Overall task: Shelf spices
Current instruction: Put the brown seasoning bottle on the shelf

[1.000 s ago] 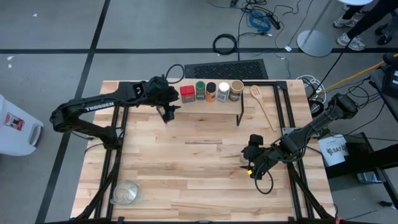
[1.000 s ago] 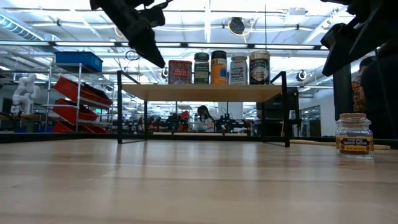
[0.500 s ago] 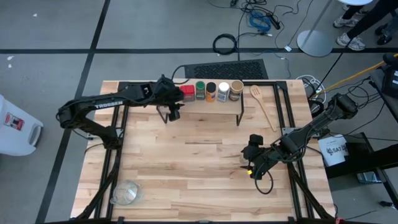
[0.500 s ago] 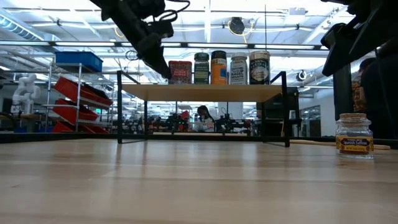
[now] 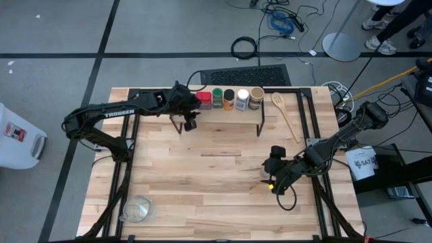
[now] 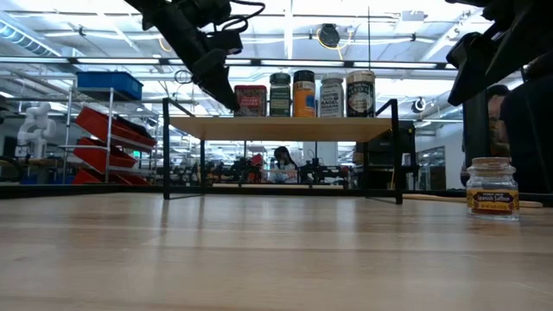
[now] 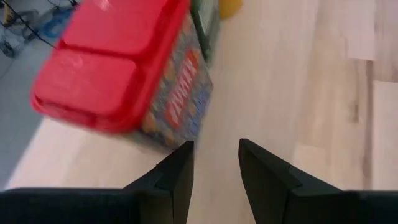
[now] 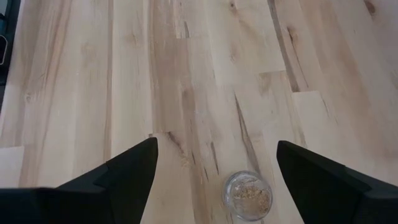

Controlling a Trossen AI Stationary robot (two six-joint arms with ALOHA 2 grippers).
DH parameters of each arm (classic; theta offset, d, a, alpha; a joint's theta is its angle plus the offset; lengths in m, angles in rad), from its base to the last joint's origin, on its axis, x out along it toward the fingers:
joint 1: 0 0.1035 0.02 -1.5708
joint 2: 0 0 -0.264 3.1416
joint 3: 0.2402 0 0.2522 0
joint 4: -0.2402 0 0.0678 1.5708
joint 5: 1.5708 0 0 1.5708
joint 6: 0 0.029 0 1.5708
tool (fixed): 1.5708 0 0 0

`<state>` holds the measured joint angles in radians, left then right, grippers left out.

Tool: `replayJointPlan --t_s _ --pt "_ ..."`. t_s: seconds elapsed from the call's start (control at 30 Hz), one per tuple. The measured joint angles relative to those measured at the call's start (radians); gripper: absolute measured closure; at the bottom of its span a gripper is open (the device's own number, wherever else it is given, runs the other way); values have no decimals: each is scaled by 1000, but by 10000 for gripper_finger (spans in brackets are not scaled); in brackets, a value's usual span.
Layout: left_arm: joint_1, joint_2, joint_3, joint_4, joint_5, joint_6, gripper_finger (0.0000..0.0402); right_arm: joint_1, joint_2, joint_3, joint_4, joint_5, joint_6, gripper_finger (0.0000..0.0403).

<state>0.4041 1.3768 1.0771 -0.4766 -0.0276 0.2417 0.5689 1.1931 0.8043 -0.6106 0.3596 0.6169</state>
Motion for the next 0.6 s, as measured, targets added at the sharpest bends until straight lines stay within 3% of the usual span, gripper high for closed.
replayJointPlan --t_s 0.17,0.4,0.6 --pt "-35 -39 14 -98 60 -91 267 0 0 0 -14 -71 23 87" --pt "-150 -83 16 -128 174 -261 267 0 0 0 -129 -66 105 87" --pt "-307 -83 16 -70 140 -290 267 2 0 0 -185 -39 170 87"
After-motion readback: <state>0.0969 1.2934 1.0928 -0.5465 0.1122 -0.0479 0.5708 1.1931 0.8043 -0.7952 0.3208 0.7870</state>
